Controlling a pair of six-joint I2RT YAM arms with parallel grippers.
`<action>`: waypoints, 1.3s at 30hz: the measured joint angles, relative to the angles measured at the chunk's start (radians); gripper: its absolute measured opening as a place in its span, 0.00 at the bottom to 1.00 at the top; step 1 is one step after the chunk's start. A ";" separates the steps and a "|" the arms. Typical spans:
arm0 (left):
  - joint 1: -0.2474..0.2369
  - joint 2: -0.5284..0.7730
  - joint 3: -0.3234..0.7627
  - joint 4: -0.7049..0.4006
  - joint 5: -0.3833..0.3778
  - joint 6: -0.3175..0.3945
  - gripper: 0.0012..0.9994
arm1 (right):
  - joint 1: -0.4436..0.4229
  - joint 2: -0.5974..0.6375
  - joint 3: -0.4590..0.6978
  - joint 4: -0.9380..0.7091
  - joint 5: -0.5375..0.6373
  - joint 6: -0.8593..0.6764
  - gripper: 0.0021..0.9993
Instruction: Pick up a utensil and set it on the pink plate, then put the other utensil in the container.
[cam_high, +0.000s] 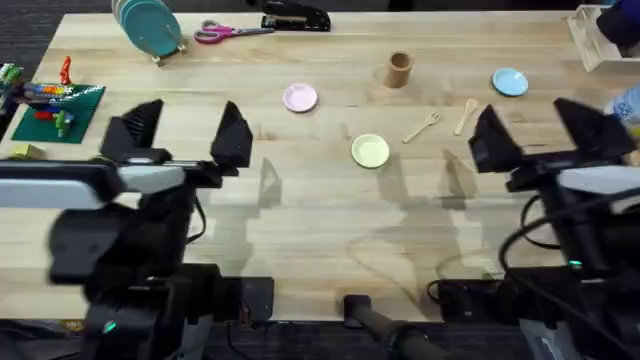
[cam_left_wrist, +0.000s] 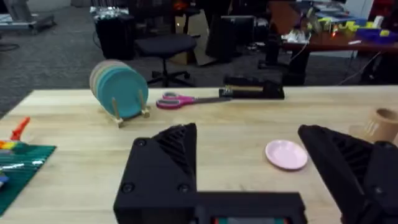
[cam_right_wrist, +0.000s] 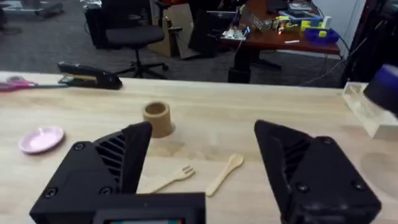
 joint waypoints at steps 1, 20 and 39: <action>0.000 0.003 0.029 -0.023 0.000 0.000 0.99 | 0.000 0.014 0.033 -0.018 0.000 0.000 1.00; 0.000 0.612 0.789 -0.586 0.108 0.069 0.99 | 0.000 0.543 0.795 -0.837 0.026 0.000 1.00; 0.000 1.094 0.891 -0.343 0.465 0.330 0.99 | 0.000 1.134 1.036 -1.014 0.026 0.035 1.00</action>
